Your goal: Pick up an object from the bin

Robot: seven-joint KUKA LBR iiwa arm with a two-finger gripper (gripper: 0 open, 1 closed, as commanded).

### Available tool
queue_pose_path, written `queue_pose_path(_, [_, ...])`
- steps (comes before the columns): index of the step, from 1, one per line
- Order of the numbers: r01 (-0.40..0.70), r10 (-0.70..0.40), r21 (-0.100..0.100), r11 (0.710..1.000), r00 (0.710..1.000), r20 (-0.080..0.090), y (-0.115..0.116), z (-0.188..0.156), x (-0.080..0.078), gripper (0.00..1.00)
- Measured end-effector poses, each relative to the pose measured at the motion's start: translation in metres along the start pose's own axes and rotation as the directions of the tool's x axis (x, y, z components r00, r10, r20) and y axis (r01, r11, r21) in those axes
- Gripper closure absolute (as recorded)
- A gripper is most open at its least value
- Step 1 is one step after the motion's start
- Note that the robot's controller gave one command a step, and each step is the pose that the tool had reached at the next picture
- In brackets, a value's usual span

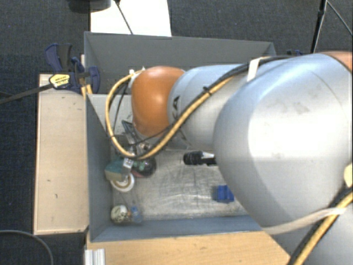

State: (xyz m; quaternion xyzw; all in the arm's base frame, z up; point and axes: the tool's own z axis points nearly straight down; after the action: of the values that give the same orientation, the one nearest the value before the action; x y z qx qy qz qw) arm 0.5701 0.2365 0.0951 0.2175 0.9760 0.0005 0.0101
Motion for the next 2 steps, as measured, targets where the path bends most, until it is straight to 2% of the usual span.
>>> queue_pose_path(1, [-0.002,0.002,-0.003,1.000,1.000,0.004,0.000,0.001,-0.001,1.00])
queue_pose_path(2, [-0.005,0.005,0.003,1.000,1.000,-0.016,0.001,-0.032,-0.003,1.00])
